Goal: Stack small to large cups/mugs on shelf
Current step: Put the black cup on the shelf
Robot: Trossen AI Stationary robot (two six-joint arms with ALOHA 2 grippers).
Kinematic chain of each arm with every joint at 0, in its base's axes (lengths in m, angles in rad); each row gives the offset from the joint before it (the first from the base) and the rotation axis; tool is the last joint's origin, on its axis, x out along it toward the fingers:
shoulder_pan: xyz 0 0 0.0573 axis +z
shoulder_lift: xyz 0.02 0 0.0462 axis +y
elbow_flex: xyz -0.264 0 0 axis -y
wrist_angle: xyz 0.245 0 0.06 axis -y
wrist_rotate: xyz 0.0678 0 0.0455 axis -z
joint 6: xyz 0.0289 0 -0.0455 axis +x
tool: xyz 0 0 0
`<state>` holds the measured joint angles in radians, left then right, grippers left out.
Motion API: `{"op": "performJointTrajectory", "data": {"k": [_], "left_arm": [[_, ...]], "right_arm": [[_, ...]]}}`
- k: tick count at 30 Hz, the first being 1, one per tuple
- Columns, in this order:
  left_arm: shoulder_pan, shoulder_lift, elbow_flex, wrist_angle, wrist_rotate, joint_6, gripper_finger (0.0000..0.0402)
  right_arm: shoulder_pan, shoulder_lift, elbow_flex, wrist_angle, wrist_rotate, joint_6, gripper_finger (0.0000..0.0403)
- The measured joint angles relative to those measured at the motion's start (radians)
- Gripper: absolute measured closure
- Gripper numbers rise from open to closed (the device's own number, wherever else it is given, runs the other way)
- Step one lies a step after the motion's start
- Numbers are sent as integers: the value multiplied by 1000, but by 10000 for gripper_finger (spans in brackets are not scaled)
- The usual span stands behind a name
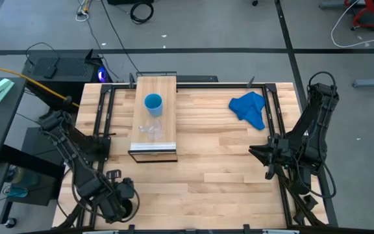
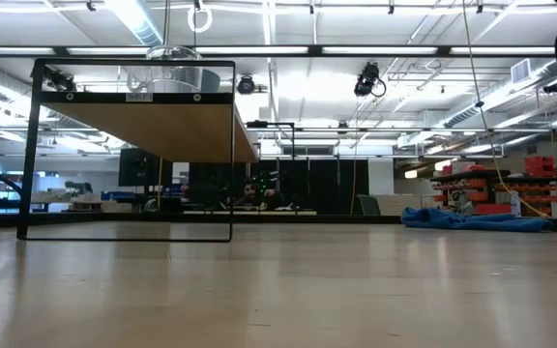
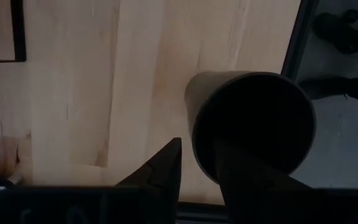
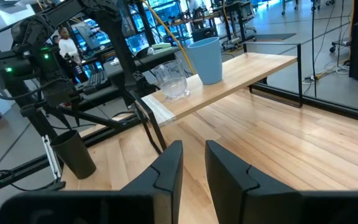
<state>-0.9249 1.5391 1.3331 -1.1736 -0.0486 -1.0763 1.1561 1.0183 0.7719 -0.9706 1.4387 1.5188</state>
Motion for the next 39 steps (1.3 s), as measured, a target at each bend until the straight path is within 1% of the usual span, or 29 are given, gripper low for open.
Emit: {"op": "performJointTrajectory", "data": {"k": [3,7,17,27,33,39], "left_arm": [[0,4,0,11,0,1,296],[-2,29,0,46,-1,51,295],[15,88,-5,36,-10,67,294],[25,78,-1,43,0,47,303],[23,78,-1,85,1,48,301],[16,78,-1,141,58,48,305]], "right_arm": [[0,0,0,0,0,0,328],[0,0,0,0,0,0,328],[0,0,0,0,0,0,328],[0,0,0,0,0,0,328],[0,0,0,0,0,0,328],[0,0,0,0,0,0,328]]}}
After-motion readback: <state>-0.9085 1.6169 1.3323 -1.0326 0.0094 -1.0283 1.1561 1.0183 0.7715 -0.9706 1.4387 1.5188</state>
